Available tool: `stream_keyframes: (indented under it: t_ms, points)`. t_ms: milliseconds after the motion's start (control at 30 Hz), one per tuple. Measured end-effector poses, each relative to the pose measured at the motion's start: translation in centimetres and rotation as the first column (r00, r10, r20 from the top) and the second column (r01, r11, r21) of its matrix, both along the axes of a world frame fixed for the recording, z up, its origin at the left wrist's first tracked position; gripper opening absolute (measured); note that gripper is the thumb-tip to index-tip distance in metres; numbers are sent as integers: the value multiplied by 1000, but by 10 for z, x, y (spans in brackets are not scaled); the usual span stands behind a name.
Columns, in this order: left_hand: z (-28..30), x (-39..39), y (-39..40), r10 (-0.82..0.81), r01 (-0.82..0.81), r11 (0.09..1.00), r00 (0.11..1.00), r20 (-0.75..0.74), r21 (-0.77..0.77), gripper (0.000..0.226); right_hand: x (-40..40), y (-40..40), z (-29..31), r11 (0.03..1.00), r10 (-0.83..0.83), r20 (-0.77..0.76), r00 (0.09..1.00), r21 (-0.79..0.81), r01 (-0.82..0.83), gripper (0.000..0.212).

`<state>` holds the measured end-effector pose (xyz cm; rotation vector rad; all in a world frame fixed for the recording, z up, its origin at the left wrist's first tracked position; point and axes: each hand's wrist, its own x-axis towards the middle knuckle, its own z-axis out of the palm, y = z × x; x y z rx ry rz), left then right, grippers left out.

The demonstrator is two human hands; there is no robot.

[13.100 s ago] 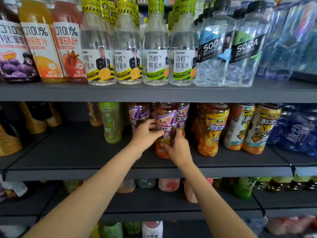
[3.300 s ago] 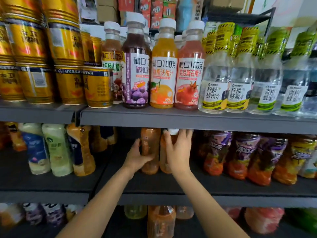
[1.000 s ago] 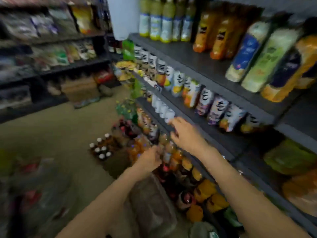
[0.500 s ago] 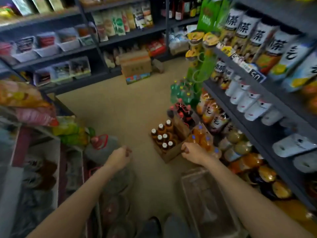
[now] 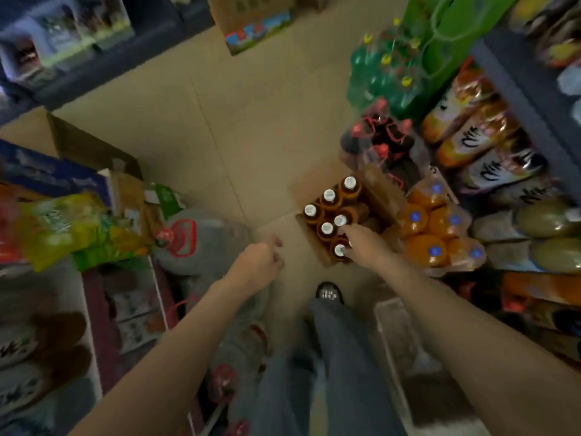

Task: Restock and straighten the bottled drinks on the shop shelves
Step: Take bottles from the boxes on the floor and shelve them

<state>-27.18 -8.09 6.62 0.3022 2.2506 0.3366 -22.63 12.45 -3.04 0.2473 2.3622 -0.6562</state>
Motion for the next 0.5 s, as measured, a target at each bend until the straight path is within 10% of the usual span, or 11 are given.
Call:
stream_keyframes:
  t_ms: [500]
  points:
    - [-142, -72, 31, 276, -327, 921, 931, 237, 211, 51, -65, -17, -104, 983, 181, -125, 975, 59, -175, 26]
